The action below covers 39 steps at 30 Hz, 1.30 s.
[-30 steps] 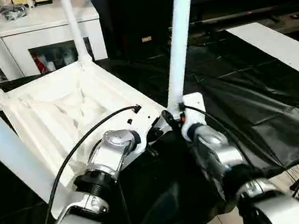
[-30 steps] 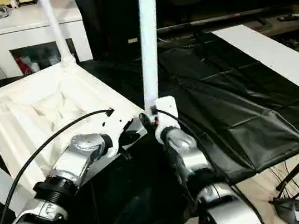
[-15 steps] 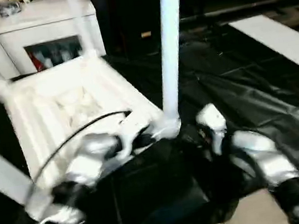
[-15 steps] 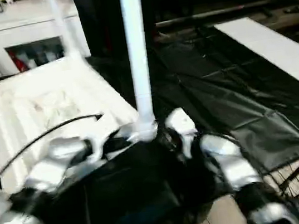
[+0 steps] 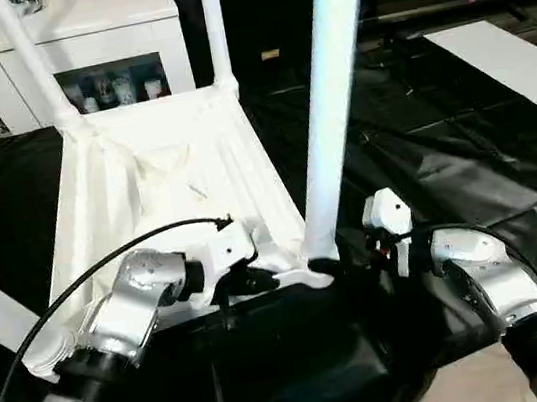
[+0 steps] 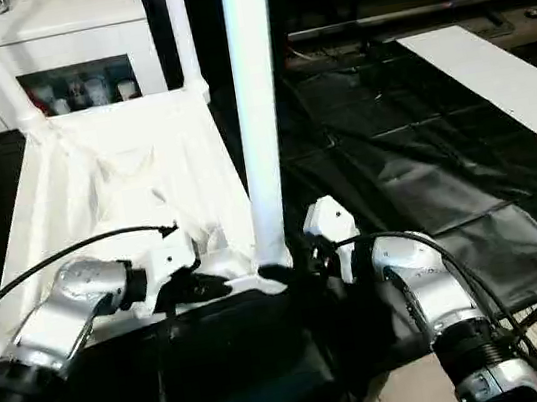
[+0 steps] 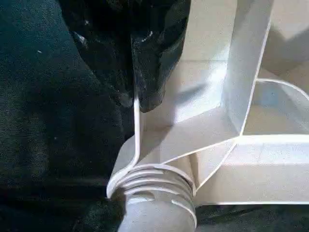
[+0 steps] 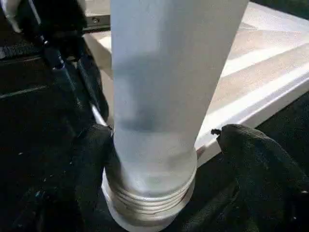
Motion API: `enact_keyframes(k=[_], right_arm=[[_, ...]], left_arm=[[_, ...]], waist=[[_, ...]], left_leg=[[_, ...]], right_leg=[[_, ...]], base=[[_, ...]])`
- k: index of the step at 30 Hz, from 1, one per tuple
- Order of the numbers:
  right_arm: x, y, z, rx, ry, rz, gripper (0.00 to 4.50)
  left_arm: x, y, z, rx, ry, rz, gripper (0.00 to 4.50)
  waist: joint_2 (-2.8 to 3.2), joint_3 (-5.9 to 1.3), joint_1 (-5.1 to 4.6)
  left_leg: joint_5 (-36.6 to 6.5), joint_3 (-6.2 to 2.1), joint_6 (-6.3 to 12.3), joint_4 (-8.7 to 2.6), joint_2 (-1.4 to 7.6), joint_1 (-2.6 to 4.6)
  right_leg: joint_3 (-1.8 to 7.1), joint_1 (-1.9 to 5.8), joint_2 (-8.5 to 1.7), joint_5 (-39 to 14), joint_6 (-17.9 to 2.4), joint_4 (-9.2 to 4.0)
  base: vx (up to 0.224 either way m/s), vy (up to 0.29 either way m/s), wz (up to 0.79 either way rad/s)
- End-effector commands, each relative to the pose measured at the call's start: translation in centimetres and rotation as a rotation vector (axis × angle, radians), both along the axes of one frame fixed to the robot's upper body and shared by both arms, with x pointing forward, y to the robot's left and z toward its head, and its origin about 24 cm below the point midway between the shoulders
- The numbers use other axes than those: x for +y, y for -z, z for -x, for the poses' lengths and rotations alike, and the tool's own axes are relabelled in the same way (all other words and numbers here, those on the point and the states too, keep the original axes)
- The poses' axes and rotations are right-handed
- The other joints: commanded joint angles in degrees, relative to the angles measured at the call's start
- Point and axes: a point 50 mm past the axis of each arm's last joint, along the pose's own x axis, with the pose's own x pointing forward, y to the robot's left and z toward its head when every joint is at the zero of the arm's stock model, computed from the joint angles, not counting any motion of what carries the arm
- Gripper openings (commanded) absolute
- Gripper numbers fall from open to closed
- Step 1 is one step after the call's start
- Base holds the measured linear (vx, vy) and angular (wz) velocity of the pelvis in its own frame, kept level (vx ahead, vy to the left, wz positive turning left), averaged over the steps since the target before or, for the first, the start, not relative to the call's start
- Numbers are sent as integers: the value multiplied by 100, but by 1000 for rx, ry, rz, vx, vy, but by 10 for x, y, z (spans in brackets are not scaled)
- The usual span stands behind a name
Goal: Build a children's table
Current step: Rotate leg to tighten
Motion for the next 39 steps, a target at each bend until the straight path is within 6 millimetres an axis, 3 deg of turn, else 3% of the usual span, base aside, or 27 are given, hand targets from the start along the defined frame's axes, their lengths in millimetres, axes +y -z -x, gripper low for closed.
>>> enact_keyframes(k=[1,8,13,16,27,31,33,36,39], right_arm=[[-1,0,-1,8,-19,17,395],[4,0,-6,26,-19,-2,332],[5,4,-5,45,-53,16,280],[5,6,-5,52,-60,24,260],[3,12,-5,67,-42,32,249],[2,19,-14,76,131,28,249],[2,25,-20,97,256,11,248],[8,33,-28,131,452,-24,248],[25,40,-33,175,647,-59,248]], left_arm=[[-5,12,10,71,62,-35,0],[-5,11,9,73,61,-37,0],[-5,12,8,74,56,-42,0],[-5,12,8,75,54,-45,0],[-3,13,9,79,43,-49,0],[-5,15,2,70,-47,-36,0],[-8,17,-6,48,-137,-38,0],[-17,22,-17,32,-273,-43,0],[-25,28,-25,42,-416,-69,0]], waist=[[-14,-294,-28],[-13,-297,-38],[-20,-313,-35],[-39,-309,-33],[-61,-316,-27],[-46,-293,-56],[-52,-271,-122],[-54,-254,-171],[-41,-260,-220]], left_leg=[[-1415,-81,254,-376,277,161],[-1461,-88,201,-365,270,156],[-1207,-81,307,-334,266,150],[-1230,-77,326,-333,265,145],[-1172,-75,357,-318,265,149],[-1351,-77,250,-342,260,152],[-1780,-98,24,-379,247,153],[-2122,-131,-152,-400,242,151],[-2351,-162,-283,-418,224,165]], right_leg=[[92,175,-194,-713,-1410,-249],[96,157,-186,-836,-1377,-242],[85,173,-176,-461,-1468,-196],[85,175,-179,-535,-1476,-203],[86,171,-183,-601,-1459,-198],[88,147,-180,-855,-1452,-226],[86,134,-188,-1507,-1297,-283],[83,111,-203,-2124,-1079,-337],[69,62,-194,-2405,-903,-391]], base=[[0,0,0],[0,0,0],[0,0,0],[0,0,0],[0,0,0],[0,0,0],[0,0,0],[-36,3,-2],[-25,2,-2]])
